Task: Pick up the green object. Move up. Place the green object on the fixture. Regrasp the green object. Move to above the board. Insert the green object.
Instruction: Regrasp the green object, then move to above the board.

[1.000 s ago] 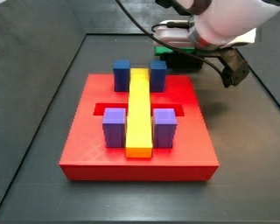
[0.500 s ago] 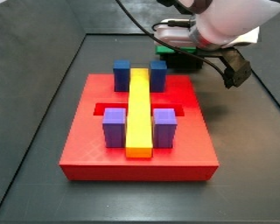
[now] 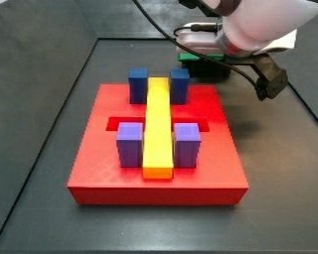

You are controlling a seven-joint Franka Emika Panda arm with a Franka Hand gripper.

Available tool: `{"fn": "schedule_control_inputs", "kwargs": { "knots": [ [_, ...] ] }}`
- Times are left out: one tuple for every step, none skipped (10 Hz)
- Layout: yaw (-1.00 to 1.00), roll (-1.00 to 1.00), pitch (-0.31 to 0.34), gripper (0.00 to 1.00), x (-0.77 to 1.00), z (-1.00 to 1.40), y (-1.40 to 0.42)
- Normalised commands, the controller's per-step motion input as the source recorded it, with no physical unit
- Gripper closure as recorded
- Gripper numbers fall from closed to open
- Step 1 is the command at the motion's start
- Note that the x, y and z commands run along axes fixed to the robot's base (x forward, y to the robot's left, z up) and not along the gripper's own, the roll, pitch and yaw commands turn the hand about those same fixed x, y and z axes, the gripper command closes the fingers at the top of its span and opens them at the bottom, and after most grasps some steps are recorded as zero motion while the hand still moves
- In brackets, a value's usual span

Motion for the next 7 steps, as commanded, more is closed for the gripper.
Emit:
{"fn": "schedule_control_inputs", "kwargs": {
  "knots": [
    [0.00, 0.00, 0.000, 1.00, 0.00, 0.00, 0.00],
    [0.00, 0.00, 0.000, 1.00, 0.00, 0.00, 0.00],
    [0.00, 0.00, 0.000, 1.00, 0.00, 0.00, 0.00],
    [0.00, 0.00, 0.000, 1.00, 0.00, 0.00, 0.00],
    [0.00, 0.00, 0.000, 1.00, 0.00, 0.00, 0.00],
    [0.00, 0.00, 0.000, 1.00, 0.00, 1.40, 0.00],
    [-0.08, 0.00, 0.014, 1.00, -0.02, 1.40, 0.02]
  ]
}}
